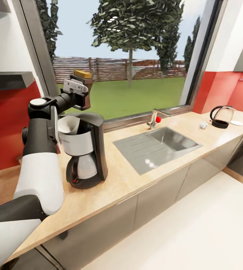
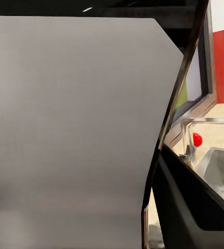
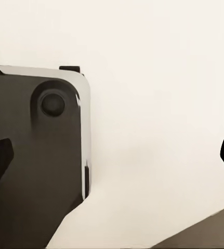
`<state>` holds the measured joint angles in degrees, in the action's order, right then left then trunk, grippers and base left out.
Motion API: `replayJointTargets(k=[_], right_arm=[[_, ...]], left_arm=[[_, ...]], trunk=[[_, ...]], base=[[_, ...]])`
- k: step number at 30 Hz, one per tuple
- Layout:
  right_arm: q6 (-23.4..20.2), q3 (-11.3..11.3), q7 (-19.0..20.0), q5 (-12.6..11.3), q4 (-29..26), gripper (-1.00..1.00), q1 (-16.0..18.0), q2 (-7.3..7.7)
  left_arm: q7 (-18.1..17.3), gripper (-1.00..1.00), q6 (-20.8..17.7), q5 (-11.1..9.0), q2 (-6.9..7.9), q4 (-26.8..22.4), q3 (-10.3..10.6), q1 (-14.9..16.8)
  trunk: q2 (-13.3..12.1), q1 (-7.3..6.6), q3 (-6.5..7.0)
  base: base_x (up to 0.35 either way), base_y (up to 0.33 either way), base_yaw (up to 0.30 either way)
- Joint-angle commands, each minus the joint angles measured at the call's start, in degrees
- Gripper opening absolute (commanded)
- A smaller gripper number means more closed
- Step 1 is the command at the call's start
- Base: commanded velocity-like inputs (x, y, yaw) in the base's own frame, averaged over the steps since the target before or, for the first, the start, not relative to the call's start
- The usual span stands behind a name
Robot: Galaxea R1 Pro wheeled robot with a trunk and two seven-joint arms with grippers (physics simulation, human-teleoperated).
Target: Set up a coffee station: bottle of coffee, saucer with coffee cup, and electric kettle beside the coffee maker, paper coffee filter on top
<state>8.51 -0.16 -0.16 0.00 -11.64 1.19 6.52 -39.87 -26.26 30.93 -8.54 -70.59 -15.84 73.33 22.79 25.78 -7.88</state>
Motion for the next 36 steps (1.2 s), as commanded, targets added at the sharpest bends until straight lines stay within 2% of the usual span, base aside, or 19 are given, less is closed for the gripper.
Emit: replayJointTargets(k=[1, 14, 17, 20, 21, 25, 29, 32, 35, 36], right_arm=[[0.19, -0.01, -0.02, 0.00, 0.03, 1.00, 0.04, -0.01], [0.19, -0.01, -0.02, 0.00, 0.04, 1.00, 0.04, -0.02], [0.19, -0.01, -0.02, 0.00, 0.04, 1.00, 0.04, -0.02], [0.19, -0.01, -0.02, 0.00, 0.04, 1.00, 0.04, -0.05], [0.19, -0.01, -0.02, 0.00, 0.07, 1.00, 0.04, -0.03], [0.19, 0.04, -0.02, 0.00, 0.12, 1.00, 0.04, -0.07], [0.19, 0.07, -0.02, 0.00, 0.13, 1.00, 0.04, -0.10], [0.19, 0.07, -0.02, 0.00, 0.06, 1.00, 0.04, -0.11], [0.23, 0.07, -0.02, 0.00, 0.05, 1.00, 0.04, -0.11], [0.25, 0.07, -0.02, 0.00, 0.04, 1.00, 0.04, -0.11]], left_arm=[[-0.63, -1.00, -0.18, 0.42, -0.07, -0.07, -0.29, 0.01], [-0.57, -1.00, -0.19, 0.61, 0.11, -0.07, -0.51, -0.29], [-0.56, -1.00, -0.19, 0.61, 0.19, -0.07, -0.58, -1.15], [-0.60, -1.00, -0.19, 0.57, 1.40, -0.07, -1.44, -1.71], [-0.64, -1.00, -0.19, 0.55, 2.40, -0.07, -2.31, -1.91], [-0.81, -1.00, 0.01, 0.52, 4.42, -0.07, -3.82, -5.36], [-0.55, -1.00, 0.48, 0.42, 7.30, 0.00, -4.53, -8.81], [-0.25, -1.00, 1.72, 0.42, 7.73, 0.12, -5.78, -12.96], [0.48, -1.00, 5.88, 0.48, 7.82, 0.73, -7.47, -17.02], [1.60, -1.00, 8.37, 0.39, 7.83, 0.86, -8.49, -19.06]], trunk=[[0.13, 0.00, -0.13], [0.13, 0.00, -0.13], [0.13, 0.00, -0.13], [0.13, 0.00, -0.13], [0.13, 0.00, -0.13], [0.13, 0.00, -0.13], [0.13, 0.00, -0.13], [0.13, 0.00, -0.13], [0.13, 0.00, -0.13], [0.13, 0.00, -0.13]], base=[[-0.323, 0.175, 0.000], [-0.285, 0.228, -0.040], [-0.279, 0.235, -0.009], [-0.279, 0.235, -0.001], [-0.279, 0.235, 0.000], [-0.279, 0.235, 0.000], [-0.221, 0.189, 0.000], [-0.040, 0.035, 0.000], [-0.008, 0.007, 0.000], [-0.003, 0.002, 0.000]])
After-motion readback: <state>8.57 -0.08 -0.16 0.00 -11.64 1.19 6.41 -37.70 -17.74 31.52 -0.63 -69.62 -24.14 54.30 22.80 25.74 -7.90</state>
